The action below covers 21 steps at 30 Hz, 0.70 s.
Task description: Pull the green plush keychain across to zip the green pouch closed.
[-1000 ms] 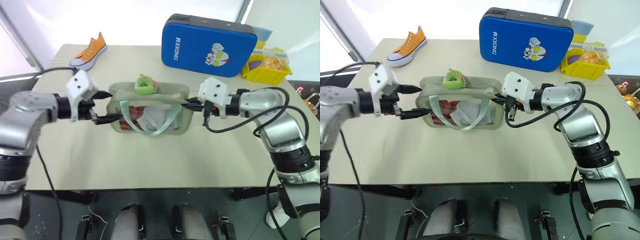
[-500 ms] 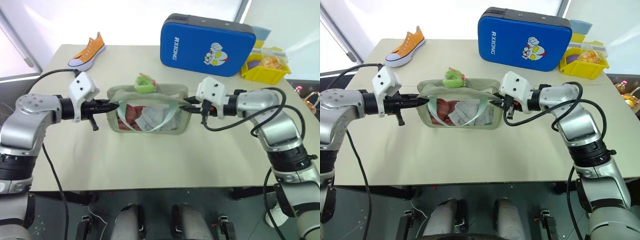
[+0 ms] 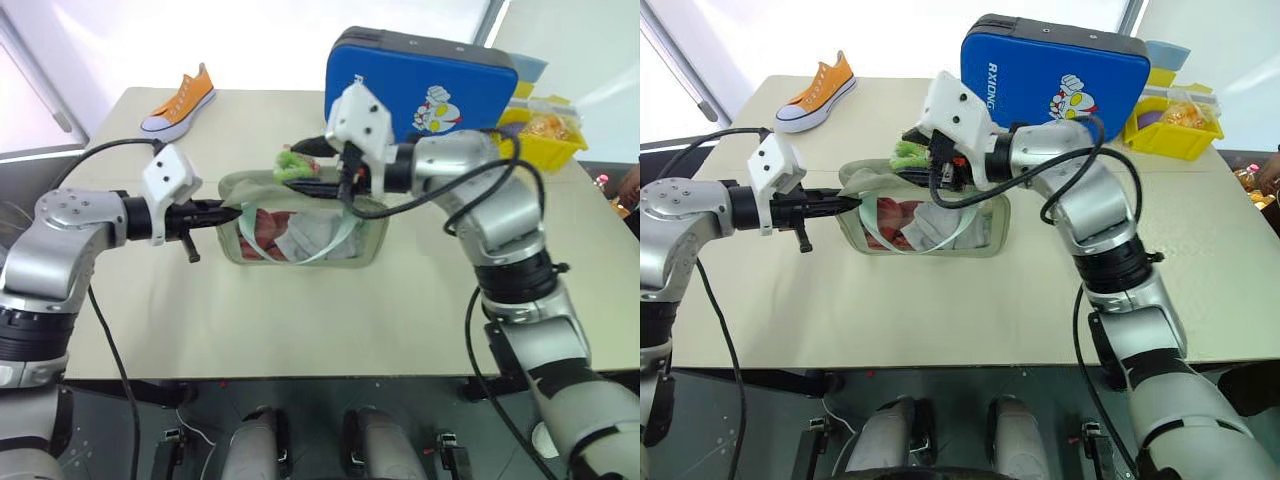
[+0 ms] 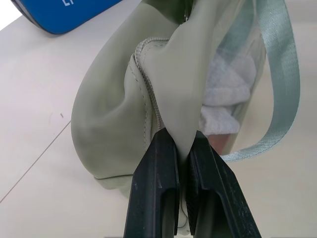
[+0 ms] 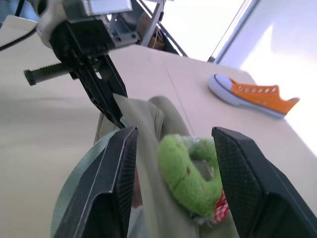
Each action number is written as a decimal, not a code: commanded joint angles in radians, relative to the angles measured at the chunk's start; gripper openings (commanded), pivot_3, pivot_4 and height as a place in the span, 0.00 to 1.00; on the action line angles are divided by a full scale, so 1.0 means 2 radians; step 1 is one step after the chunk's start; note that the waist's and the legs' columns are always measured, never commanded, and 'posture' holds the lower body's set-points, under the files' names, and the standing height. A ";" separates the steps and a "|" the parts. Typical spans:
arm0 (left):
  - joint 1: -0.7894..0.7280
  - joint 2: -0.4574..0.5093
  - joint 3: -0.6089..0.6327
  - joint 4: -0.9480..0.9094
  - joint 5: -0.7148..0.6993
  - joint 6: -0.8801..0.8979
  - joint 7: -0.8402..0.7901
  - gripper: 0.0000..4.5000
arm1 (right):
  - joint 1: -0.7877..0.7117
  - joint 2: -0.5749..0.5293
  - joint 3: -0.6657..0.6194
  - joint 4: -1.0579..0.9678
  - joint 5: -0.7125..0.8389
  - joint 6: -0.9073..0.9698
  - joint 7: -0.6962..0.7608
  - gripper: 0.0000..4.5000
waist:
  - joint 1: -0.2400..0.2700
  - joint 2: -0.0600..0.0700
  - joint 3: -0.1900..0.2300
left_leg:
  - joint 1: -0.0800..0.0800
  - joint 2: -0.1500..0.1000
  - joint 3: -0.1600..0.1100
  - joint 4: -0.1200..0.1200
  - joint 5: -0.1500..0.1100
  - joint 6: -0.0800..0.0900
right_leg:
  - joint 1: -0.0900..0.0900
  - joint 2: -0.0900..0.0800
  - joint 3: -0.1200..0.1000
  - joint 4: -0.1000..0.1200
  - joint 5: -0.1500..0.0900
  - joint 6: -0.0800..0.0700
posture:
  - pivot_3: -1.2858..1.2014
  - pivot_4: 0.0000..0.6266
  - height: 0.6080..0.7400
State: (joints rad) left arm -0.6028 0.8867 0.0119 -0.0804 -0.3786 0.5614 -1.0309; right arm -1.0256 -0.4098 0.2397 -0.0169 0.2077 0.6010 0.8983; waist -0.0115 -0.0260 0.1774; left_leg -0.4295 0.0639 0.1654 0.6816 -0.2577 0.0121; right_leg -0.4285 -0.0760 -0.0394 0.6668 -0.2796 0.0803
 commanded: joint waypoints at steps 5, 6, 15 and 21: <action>-0.002 0.002 0.009 -0.017 0.002 0.000 0.006 0.00 | -0.020 -0.004 0.004 0.044 -0.016 -0.027 0.010 0.54 | -0.002 0.000 0.000 | 0.000 0.000 0.000 0.000 0.000 0.000 | 0.000 0.000 -0.001 0.000 0.000 0.000 | 0.52 0.24 1.00; -0.002 0.002 0.009 -0.018 0.002 0.000 0.006 0.00 | -0.019 -0.005 0.005 0.045 -0.018 -0.028 0.012 0.49 | -0.002 0.000 0.000 | 0.000 0.000 0.000 0.000 0.000 0.000 | 0.000 0.000 -0.001 0.000 0.000 0.000 | 0.52 0.24 1.00; -0.005 0.000 0.008 -0.013 0.004 -0.003 0.009 0.00 | -0.017 -0.016 -0.012 0.030 -0.013 -0.022 0.020 0.01 | -0.002 0.000 0.000 | 0.000 0.000 0.000 0.000 0.000 0.000 | 0.000 0.000 -0.001 0.000 0.000 0.000 | 0.52 0.24 1.00; 0.001 0.004 0.011 -0.016 0.005 -0.002 0.009 0.00 | -0.005 -0.105 -0.067 -0.017 -0.010 0.027 0.014 0.01 | 0.000 0.000 0.000 | 0.000 0.000 0.000 0.000 0.000 0.000 | 0.000 -0.001 -0.001 0.000 0.000 0.000 | 0.52 0.24 1.00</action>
State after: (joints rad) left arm -0.6006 0.8814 0.0128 -0.0893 -0.3748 0.5621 -1.0193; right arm -1.0287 -0.5715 0.1846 -0.0009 0.1838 0.6340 0.9377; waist -0.0107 -0.0257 0.1776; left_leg -0.4303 0.0636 0.1647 0.6813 -0.2578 0.0124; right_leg -0.4288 -0.0775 -0.0410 0.6665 -0.2795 0.0804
